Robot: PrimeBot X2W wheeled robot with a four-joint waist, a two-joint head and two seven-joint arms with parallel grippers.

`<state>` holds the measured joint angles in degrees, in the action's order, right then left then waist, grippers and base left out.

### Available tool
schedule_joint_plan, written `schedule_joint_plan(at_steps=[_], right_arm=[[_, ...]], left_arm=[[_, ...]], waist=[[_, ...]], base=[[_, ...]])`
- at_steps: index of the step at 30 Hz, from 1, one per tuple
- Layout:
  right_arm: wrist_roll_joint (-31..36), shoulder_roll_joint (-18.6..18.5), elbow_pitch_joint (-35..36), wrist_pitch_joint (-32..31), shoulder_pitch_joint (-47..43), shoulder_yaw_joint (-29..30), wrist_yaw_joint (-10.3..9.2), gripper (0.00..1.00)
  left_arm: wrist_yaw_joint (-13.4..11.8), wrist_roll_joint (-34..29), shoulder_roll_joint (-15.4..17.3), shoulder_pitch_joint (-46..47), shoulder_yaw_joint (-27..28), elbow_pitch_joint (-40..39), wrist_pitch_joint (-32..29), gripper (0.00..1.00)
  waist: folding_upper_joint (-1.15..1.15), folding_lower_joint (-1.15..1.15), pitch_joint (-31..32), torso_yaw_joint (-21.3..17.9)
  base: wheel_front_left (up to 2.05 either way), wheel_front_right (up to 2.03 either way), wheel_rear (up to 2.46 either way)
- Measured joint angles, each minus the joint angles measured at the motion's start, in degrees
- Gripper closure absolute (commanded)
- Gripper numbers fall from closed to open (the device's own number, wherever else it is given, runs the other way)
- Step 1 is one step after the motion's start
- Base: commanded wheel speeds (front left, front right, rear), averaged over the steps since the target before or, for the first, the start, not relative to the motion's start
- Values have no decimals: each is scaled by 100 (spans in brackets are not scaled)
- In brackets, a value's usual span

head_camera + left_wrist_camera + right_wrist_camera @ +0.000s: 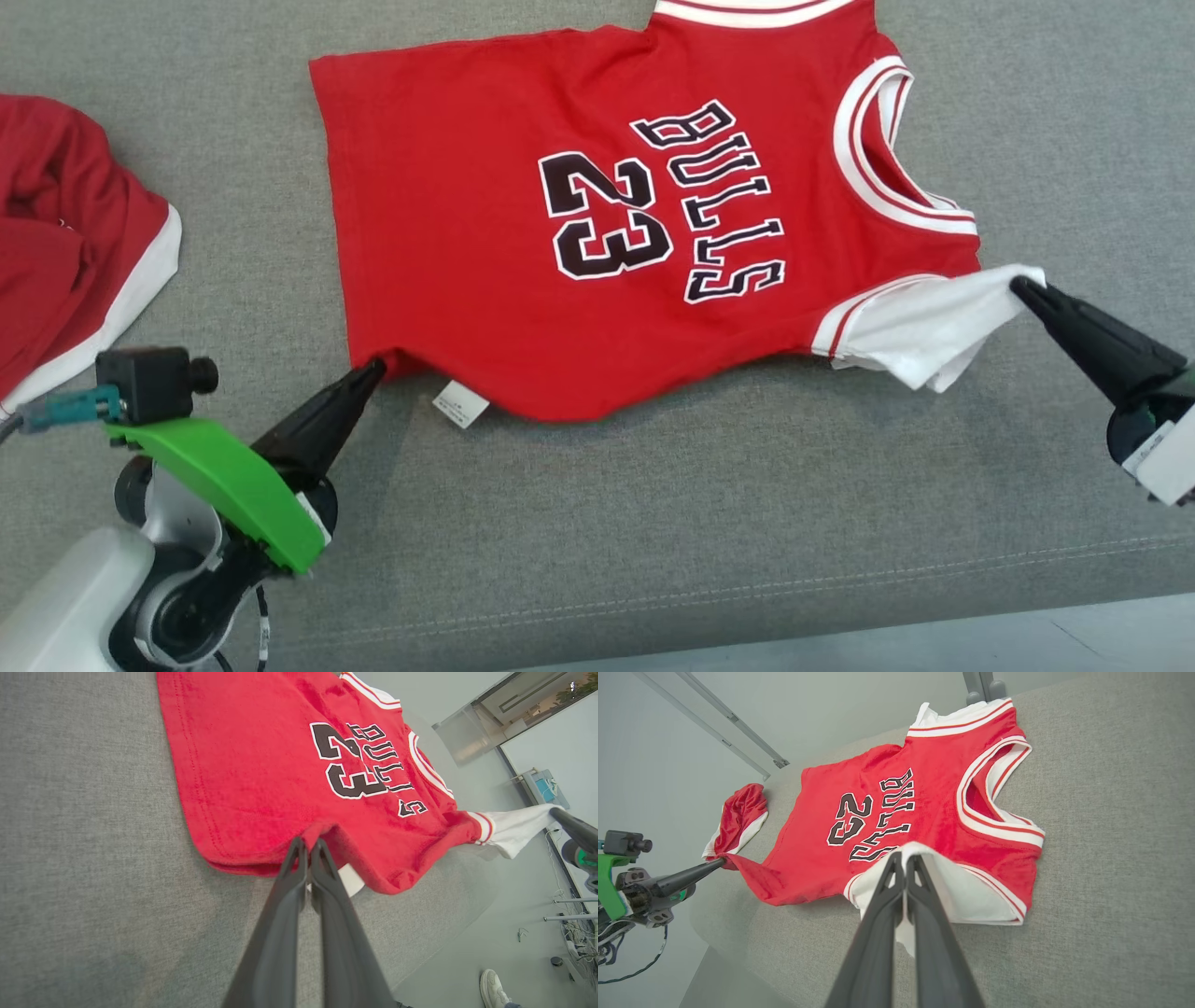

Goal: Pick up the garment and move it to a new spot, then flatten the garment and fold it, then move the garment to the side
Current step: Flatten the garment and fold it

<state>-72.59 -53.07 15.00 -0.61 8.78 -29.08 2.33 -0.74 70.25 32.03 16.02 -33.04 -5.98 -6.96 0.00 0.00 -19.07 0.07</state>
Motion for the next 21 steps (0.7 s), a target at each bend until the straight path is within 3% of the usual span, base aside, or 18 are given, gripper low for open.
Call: schedule_joint_plan(at_steps=[1,2,9,21], right_arm=[[-9,5,-202,-708,1180,78,-99,100],[-9,13,-241,-814,1310,58,-102,100],[110,263,-624,-1373,2128,-158,-194,100],[549,840,-1376,-1719,3151,-433,-245,100]], left_arm=[[-232,498,4,851,13,-92,-948,100],[-249,528,2,962,20,-69,-1050,100],[-447,848,-91,1726,331,277,-1416,100],[-492,865,-325,2373,379,1005,-1628,99]], waist=[[0,0,-370,58],[0,0,-420,69],[0,0,-783,143],[0,0,-1208,188]], base=[[0,0,0],[0,0,0],[0,0,0],[0,0,0]])
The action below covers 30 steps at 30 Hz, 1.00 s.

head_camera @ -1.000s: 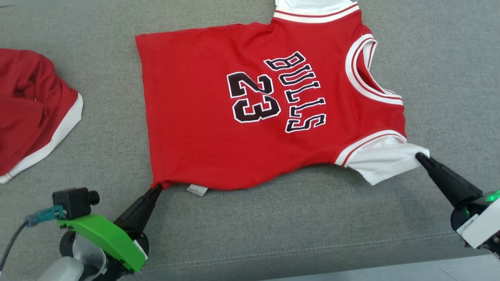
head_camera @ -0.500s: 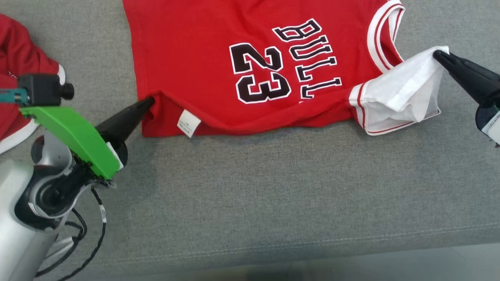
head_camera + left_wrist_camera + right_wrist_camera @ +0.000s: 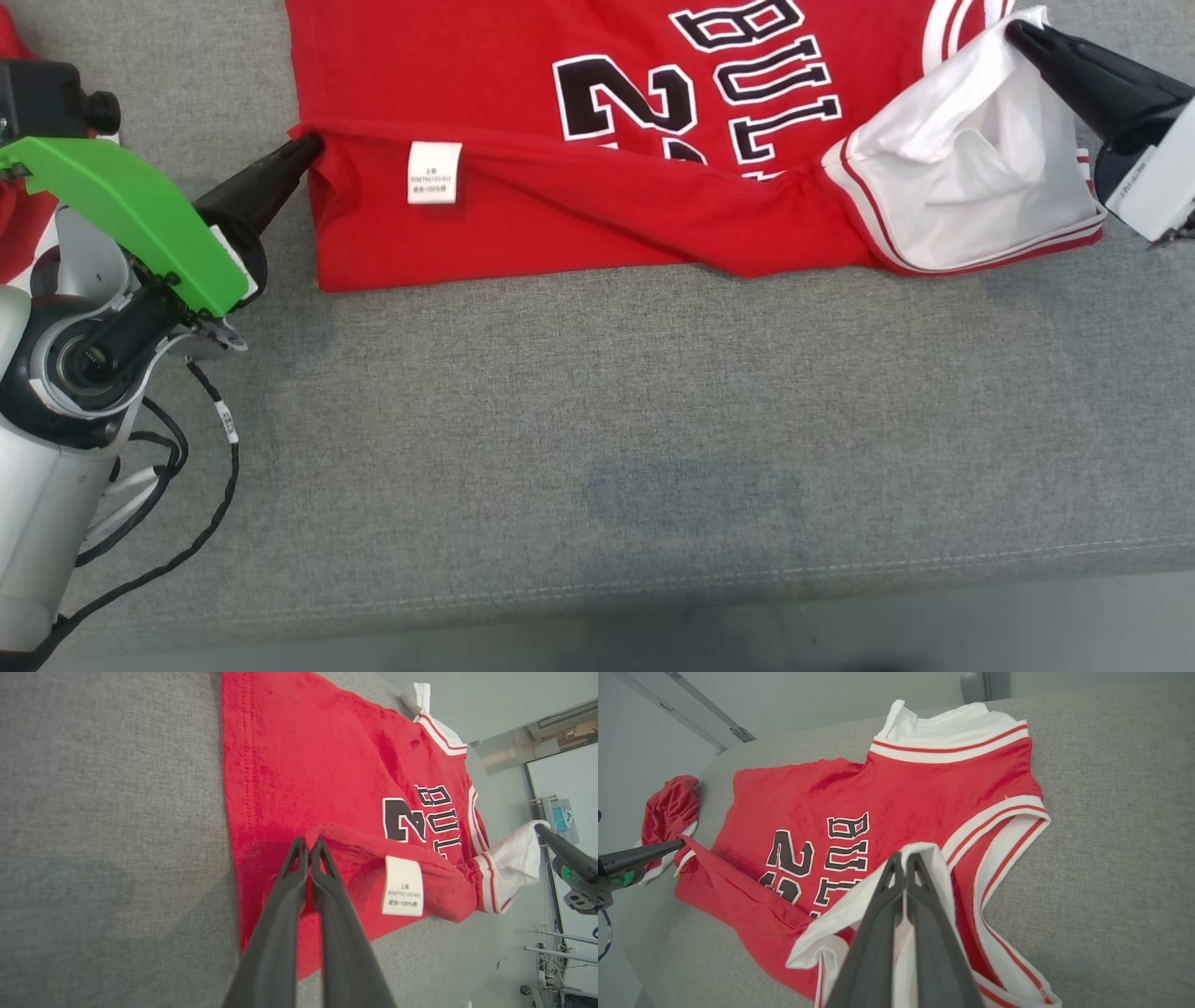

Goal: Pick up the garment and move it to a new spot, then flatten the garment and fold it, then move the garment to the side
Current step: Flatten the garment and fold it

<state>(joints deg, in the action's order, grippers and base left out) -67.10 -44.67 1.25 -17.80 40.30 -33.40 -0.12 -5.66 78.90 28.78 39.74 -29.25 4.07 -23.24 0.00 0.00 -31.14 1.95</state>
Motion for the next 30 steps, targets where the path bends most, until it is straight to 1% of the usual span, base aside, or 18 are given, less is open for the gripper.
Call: schedule_joint_plan(at_steps=[2,7,10,11,14,19,21,24,27,29,30], right_arm=[[69,99,-149,-43,123,-41,0,100],[180,314,-522,-51,380,-130,-7,100],[234,382,-721,-74,510,-146,-55,100],[283,390,-798,-74,560,-146,-55,100],[372,491,-1037,-64,667,-163,-49,100],[522,667,-1281,46,881,-213,-41,100],[568,728,-1366,81,989,-220,3,100],[731,808,-1511,178,1100,-274,60,100],[846,899,-1660,323,1174,-314,79,100],[888,973,-1756,417,1224,-339,130,100],[916,1017,-1813,456,1243,-357,138,100]], left_arm=[[-45,-1,-40,48,-10,136,-27,99],[-47,-68,-79,141,-98,405,-140,98],[-47,-102,-82,233,-107,512,-178,98],[-48,-103,-85,277,-105,556,-188,97],[-48,-120,-119,358,-105,704,-189,99],[-48,-149,-198,422,-124,891,-191,96],[-48,-149,-242,453,-126,967,-191,96],[-49,-152,-288,485,-140,1076,-190,95],[-49,-159,-304,525,-141,1174,-185,94],[-49,-159,-334,547,-142,1227,-182,91],[-49,-159,-350,558,-142,1249,-164,86]], waist=[[0,0,-26,9],[0,0,-68,19],[0,0,-105,21],[0,0,-123,23],[0,0,-158,27],[0,0,-193,22],[0,0,-204,18],[0,0,-219,11],[0,0,-230,-1],[0,0,-235,-10],[0,0,-236,-15]], base=[[0,0,0],[0,0,0],[0,0,0],[0,0,0],[0,0,0],[0,0,0],[0,0,0],[0,0,0],[0,0,0],[0,0,0],[0,0,0]])
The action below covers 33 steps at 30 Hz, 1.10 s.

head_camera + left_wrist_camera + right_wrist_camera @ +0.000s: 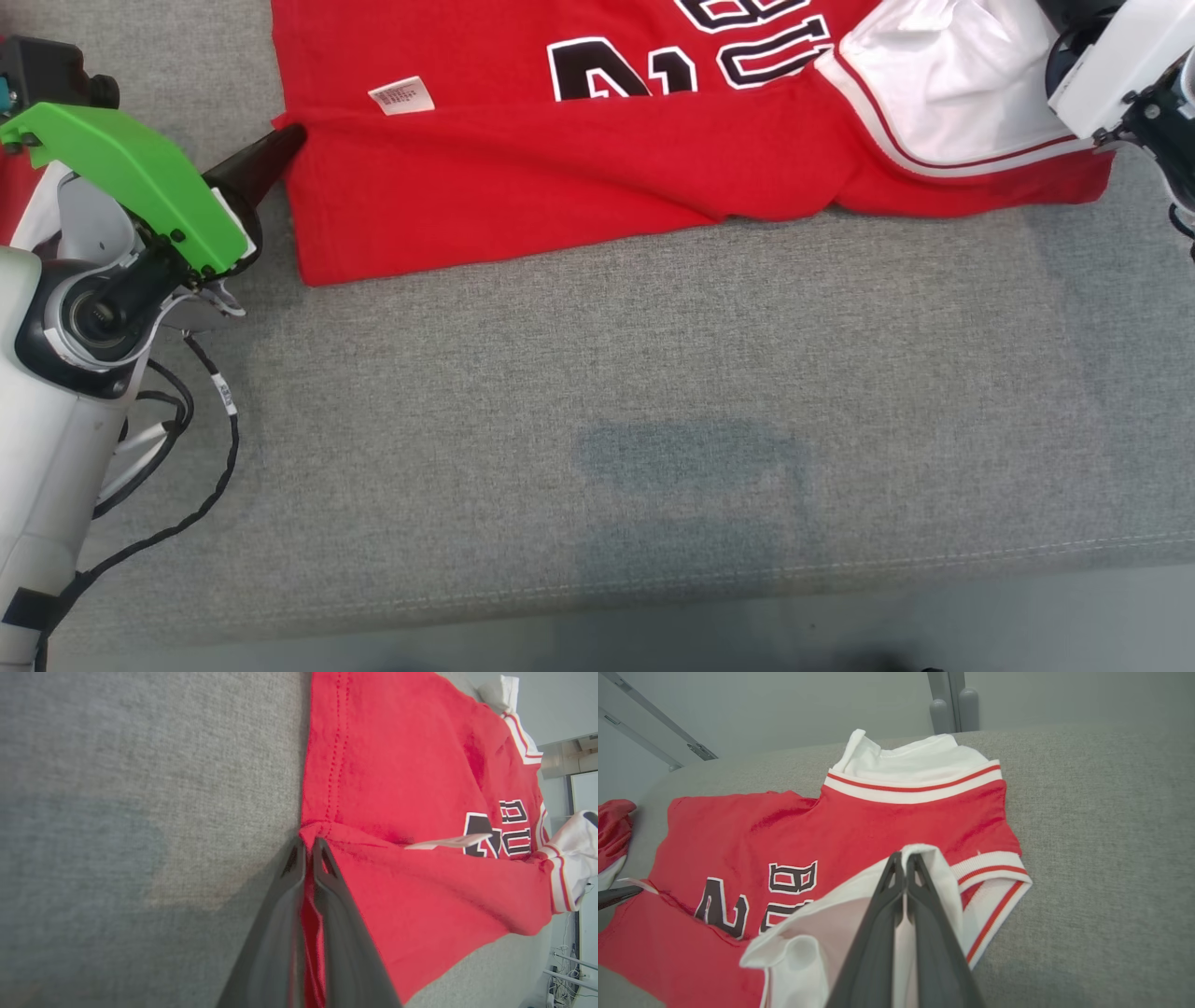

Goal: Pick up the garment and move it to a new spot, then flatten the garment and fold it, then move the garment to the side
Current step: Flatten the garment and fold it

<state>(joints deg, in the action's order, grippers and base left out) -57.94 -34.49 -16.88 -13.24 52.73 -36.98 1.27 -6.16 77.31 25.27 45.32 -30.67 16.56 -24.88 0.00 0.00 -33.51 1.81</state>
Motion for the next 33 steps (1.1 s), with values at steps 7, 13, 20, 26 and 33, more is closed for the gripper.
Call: schedule_joint_plan(at_steps=[7,13,20,26,33], right_arm=[[319,297,-378,646,30,-34,60,0],[579,404,-447,1423,0,37,169,0],[879,102,-435,2091,-754,8,170,0],[604,-11,-664,2163,-1919,-70,167,0],[392,0,-817,2187,-2210,-87,172,0]], left_arm=[[1,-41,-166,27,0,305,233,0],[112,-385,-177,-49,-134,426,550,0],[208,-905,145,-774,-153,318,1376,0],[269,-577,-220,-1565,-60,88,1706,0],[269,-165,-403,-1830,180,21,1813,0]], waist=[[0,0,81,-41],[0,0,273,-87],[0,0,625,-147],[0,0,925,-191],[0,0,951,-223]], base=[[0,0,0],[0,0,0],[0,0,0],[0,0,0],[0,0,0]])
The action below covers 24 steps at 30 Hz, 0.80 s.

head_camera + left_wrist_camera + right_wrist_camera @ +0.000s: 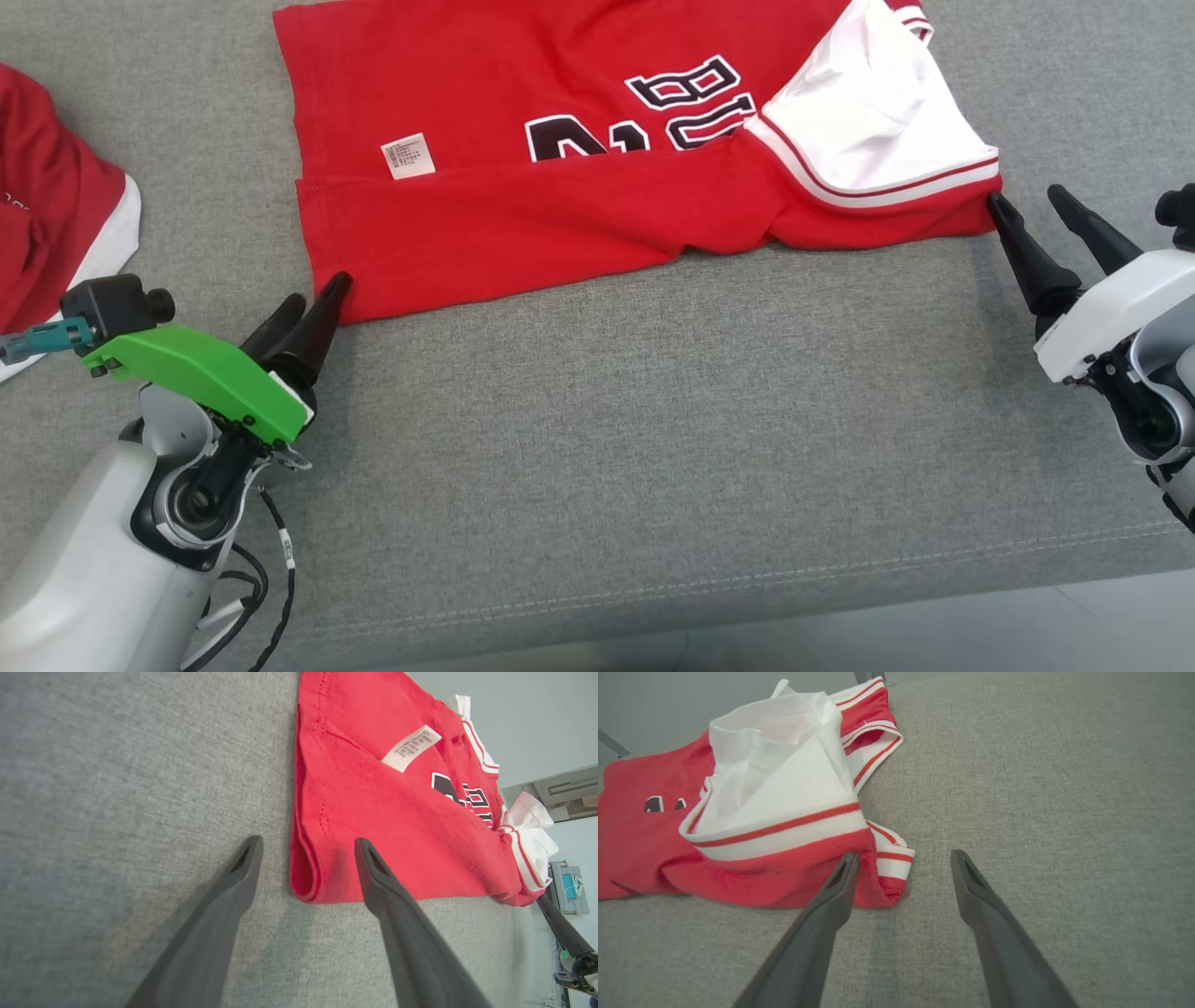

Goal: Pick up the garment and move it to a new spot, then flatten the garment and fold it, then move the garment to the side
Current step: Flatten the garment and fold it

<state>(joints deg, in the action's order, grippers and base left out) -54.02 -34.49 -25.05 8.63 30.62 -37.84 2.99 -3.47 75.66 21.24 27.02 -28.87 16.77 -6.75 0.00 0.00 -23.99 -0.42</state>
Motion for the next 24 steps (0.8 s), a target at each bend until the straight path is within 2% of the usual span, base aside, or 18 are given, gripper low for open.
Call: schedule_joint_plan(at_steps=[10,24], right_arm=[[-53,272,-107,34,-8,-170,121,0],[-54,192,-212,-162,13,-243,203,0]], left_arm=[[96,121,-24,58,-43,-66,-2,0],[99,-277,168,185,-377,-71,-187,0]], waist=[[0,0,-96,49],[0,0,-76,90]], base=[[0,0,0],[0,0,0]])
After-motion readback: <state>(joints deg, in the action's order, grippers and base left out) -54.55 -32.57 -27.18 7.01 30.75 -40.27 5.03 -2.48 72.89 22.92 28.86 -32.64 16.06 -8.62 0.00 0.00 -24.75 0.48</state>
